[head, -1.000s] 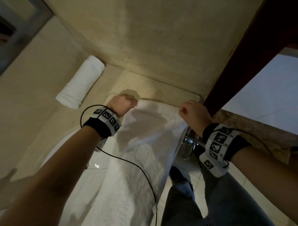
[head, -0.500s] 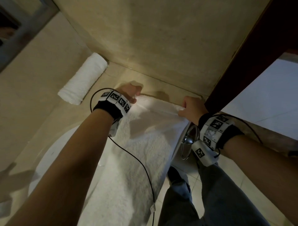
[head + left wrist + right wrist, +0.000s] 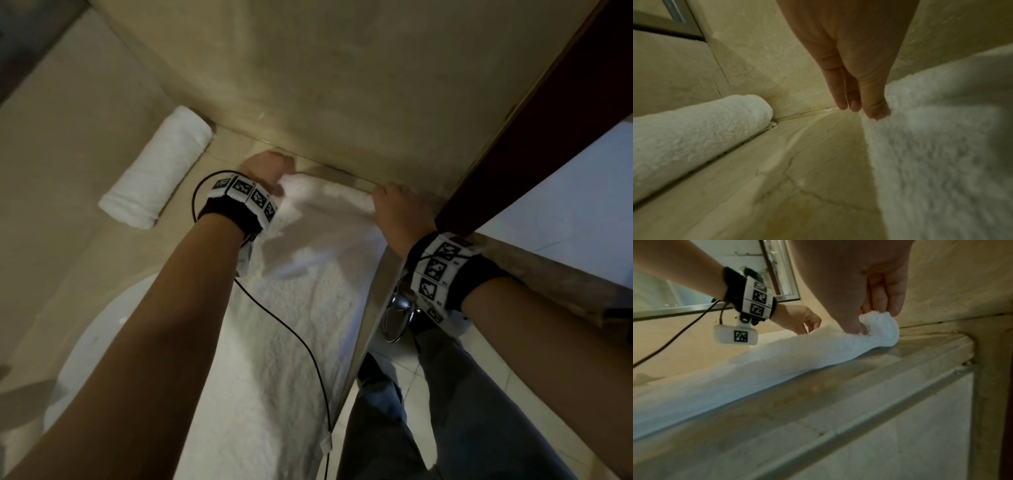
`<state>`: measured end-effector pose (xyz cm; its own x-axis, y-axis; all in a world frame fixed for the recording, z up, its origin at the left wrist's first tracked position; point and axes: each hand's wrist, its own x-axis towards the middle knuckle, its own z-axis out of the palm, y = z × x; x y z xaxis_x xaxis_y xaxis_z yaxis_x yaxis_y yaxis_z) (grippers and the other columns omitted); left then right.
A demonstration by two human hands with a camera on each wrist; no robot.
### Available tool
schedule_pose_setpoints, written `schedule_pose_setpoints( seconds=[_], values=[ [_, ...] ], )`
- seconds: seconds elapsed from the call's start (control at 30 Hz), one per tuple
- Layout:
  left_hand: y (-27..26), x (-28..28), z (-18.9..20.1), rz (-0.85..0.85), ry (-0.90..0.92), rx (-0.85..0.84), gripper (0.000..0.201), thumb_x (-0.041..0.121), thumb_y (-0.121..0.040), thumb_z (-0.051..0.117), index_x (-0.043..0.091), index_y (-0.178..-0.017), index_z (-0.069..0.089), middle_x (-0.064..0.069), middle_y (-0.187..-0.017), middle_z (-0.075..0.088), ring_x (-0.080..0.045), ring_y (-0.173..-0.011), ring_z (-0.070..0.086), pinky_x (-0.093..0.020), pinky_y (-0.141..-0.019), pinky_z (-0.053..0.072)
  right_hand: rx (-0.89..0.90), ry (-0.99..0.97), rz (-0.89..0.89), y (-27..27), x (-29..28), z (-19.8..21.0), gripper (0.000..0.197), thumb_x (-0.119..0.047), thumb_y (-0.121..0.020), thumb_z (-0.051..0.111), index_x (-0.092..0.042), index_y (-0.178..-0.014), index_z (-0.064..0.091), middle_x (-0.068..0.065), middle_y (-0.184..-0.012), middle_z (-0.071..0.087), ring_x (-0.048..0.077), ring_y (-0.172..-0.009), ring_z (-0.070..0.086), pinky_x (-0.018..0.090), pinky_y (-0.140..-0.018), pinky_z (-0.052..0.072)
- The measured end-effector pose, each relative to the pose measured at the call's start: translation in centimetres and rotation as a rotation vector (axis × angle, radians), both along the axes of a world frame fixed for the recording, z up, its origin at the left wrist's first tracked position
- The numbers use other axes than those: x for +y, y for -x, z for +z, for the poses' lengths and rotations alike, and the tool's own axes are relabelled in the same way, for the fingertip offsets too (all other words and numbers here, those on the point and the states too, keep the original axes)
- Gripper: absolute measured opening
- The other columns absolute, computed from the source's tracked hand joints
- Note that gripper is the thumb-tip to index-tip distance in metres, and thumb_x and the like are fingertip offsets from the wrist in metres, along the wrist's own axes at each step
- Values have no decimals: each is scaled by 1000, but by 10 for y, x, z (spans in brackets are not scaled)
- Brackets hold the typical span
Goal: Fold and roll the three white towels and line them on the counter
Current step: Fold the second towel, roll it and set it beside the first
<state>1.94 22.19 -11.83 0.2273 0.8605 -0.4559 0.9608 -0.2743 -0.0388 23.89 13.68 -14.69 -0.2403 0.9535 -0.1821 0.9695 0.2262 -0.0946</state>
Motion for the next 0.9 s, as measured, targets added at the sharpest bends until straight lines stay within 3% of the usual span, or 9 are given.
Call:
schedule_pose_setpoints(
  seconds=[0.07, 0.17, 0.23, 0.3, 0.4, 0.53, 0.63, 0.77, 0.9],
  values=[
    [1, -2, 2, -13, -1, 1, 42, 7, -82, 67, 2, -120, 49, -19, -121, 54, -34, -109, 53, -39, -86, 43, -91, 15, 65, 1, -6, 1, 17, -4, -69, 47, -13, -65, 61, 7, -62, 56, 23, -53, 58, 23, -39, 43],
    [3, -10, -2, -51, -38, -6, 44, 1, -83, 63, 0, -124, 46, -21, -122, 50, -36, -109, 52, -40, -85, 42, -73, -29, 129, -3, -10, -1, 18, -11, -64, 45, -18, -56, 59, 1, -55, 54, 16, -47, 55, 16, -35, 33],
    [7, -16, -6, -94, -79, -34, 46, -1, -85, 59, 1, -128, 44, -20, -124, 49, -35, -110, 51, -40, -86, 42, 44, -62, 173, -8, -16, -3, 6, -10, -61, 55, -13, -56, 57, 6, -58, 55, 22, -52, 58, 20, -38, 41],
    [14, -21, -11, -124, -90, -63, 47, 2, -88, 56, 2, -132, 43, -18, -131, 46, -33, -117, 48, -39, -92, 39, 211, -23, 115, -13, -20, -5, 18, -9, -75, 47, -6, -62, 59, 13, -68, 57, 29, -63, 61, 30, -51, 50],
    [21, -26, -13, -59, -102, -166, 43, 7, -91, 55, 5, -133, 46, -13, -142, 41, -28, -128, 42, -32, -102, 31, 400, -30, -113, -16, -14, 0, 22, -12, -91, 48, 0, -82, 64, 17, -91, 60, 32, -86, 58, 35, -72, 45],
    [16, -24, -11, 111, -133, -265, 40, 10, -93, 52, 9, -132, 48, -12, -138, 48, -27, -123, 47, -30, -99, 33, 339, 43, -238, -15, 6, 4, 30, -16, -99, 38, -2, -108, 63, 18, -113, 58, 33, -105, 53, 36, -82, 42],
    [7, -19, -10, 140, -135, -259, 40, 7, -92, 51, 8, -132, 50, -12, -137, 49, -27, -123, 47, -29, -98, 34, 273, 33, -217, -17, 14, 0, 32, -18, -100, 35, -4, -112, 61, 17, -117, 56, 32, -107, 52, 36, -82, 40],
    [12, -27, -9, 205, -128, -241, 51, 11, -90, 53, 18, -139, 40, -5, -147, 37, -26, -130, 39, -32, -103, 33, 362, -53, -219, -24, -1, -3, 26, -17, -97, 41, -2, -111, 57, 18, -117, 53, 33, -107, 50, 39, -84, 42],
    [19, -56, -9, 368, -278, -291, 48, 14, -89, 50, 8, -135, 37, -13, -138, 41, -33, -122, 43, -42, -95, 40, 388, -51, -288, -26, -33, -9, 22, -26, -94, 40, -8, -91, 52, 11, -92, 51, 26, -86, 51, 35, -68, 38]
  ],
)
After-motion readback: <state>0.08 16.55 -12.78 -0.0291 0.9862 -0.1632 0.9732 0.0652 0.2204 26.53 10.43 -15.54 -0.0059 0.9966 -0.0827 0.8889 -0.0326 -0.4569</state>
